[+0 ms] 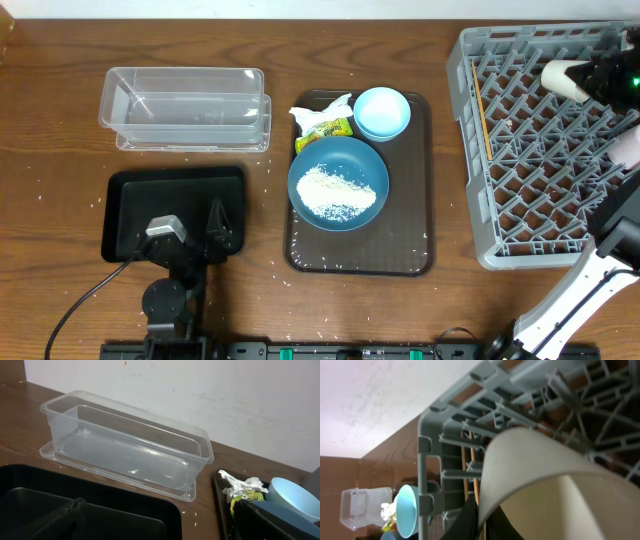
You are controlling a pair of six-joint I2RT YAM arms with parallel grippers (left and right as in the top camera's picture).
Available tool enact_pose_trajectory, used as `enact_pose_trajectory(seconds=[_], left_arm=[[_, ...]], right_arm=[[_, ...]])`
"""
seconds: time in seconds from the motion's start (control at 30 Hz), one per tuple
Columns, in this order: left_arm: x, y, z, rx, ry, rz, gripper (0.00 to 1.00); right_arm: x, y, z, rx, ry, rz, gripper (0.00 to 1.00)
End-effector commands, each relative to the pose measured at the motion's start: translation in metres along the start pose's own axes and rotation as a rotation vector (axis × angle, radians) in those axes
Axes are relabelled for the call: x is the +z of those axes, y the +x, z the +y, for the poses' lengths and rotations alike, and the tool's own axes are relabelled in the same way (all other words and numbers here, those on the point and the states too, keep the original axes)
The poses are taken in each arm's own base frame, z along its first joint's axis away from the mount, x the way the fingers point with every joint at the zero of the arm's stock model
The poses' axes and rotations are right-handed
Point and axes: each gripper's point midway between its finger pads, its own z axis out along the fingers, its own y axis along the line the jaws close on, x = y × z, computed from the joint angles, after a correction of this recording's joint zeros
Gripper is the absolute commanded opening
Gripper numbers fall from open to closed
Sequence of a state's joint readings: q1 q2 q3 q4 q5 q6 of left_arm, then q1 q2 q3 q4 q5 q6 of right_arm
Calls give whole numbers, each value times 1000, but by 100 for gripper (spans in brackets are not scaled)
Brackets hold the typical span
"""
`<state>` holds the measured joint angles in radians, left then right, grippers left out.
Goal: Sort waste into correct bins and load items into the dishwasher rack
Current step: 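Carry the white cup with the right gripper into the dish rack and release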
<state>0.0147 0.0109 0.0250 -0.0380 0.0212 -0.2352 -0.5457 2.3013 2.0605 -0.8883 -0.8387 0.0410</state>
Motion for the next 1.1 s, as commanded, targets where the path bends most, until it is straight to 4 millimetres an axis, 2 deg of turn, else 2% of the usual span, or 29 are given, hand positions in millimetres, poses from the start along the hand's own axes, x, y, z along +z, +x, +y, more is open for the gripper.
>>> enact_pose_trajectory(seconds=[0.0, 0.27, 0.4, 0.8, 1.07], left_arm=[[1, 16, 5, 9, -18, 44, 95], [1, 16, 5, 9, -18, 44, 95], [1, 16, 5, 9, -18, 44, 95], [1, 16, 5, 9, -18, 44, 95], [1, 16, 5, 9, -18, 44, 95]], right_arm=[[-3, 8, -47, 53, 184, 21, 5], [-22, 16, -69, 132, 237, 32, 13], [-35, 18, -72, 166, 245, 31, 15], [-66, 15, -36, 146, 246, 10, 17], [-74, 26, -42, 179, 320, 43, 20]])
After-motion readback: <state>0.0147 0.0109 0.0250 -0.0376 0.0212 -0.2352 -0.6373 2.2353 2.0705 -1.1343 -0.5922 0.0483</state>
